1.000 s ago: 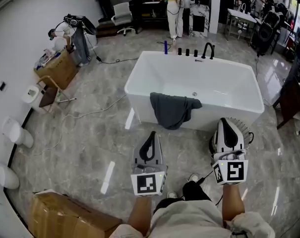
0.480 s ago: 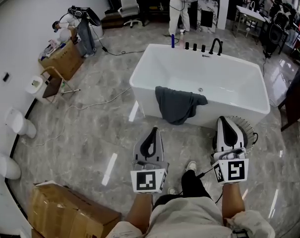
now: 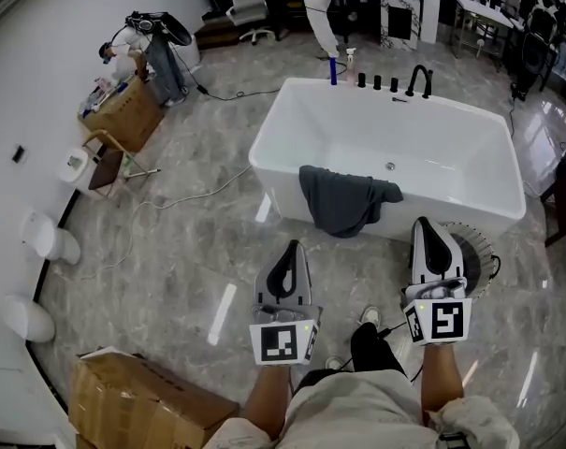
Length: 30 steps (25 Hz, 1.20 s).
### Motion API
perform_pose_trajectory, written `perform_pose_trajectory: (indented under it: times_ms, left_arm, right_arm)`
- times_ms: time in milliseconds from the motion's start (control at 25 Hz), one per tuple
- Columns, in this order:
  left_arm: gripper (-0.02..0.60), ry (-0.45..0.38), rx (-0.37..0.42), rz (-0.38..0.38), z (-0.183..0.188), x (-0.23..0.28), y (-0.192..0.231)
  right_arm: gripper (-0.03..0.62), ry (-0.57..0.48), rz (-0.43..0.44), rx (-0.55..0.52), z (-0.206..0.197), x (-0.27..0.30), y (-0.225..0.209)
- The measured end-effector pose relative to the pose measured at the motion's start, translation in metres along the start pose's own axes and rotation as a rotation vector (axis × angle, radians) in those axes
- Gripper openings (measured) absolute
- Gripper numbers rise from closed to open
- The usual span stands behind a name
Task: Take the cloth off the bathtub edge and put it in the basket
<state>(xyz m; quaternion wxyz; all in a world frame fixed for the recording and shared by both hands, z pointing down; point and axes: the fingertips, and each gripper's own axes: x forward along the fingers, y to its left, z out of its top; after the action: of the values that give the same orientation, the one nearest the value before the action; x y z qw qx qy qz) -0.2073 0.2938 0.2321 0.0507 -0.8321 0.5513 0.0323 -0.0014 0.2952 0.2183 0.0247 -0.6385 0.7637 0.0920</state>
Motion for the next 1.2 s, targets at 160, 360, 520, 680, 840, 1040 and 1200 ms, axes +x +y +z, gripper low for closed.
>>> perform_pose_trajectory:
  times_ms: [160, 360, 520, 680, 840, 1040, 1200]
  left_arm:
    - [-0.005, 0.016, 0.007, 0.002, -0.009, 0.042, -0.005]
    - [-0.005, 0.020, 0.001, 0.011, -0.014, 0.093, -0.014]
    - [-0.005, 0.016, 0.001, 0.008, -0.015, 0.135, -0.030]
    - [-0.005, 0.001, 0.017, -0.011, -0.014, 0.179, -0.051]
    - [-0.005, -0.004, 0.022, -0.024, -0.017, 0.221, -0.069]
    - [-0.005, 0.005, 0.018, -0.012, -0.020, 0.257, -0.080]
    - [-0.005, -0.001, 0.001, -0.010, -0.021, 0.276, -0.084]
  right_arm:
    - [-0.012, 0.014, 0.011, 0.013, -0.016, 0.031, -0.025]
    - [-0.012, 0.030, 0.052, 0.024, -0.030, 0.068, -0.051]
    - [-0.012, 0.041, 0.039, 0.018, -0.041, 0.092, -0.084]
    - [-0.012, 0.049, 0.027, 0.048, -0.053, 0.114, -0.125]
    - [-0.012, 0.046, 0.019, 0.064, -0.060, 0.137, -0.161]
    - [-0.012, 0.036, 0.040, 0.075, -0.065, 0.163, -0.187]
    - [-0.012, 0.048, 0.057, 0.082, -0.072, 0.179, -0.196]
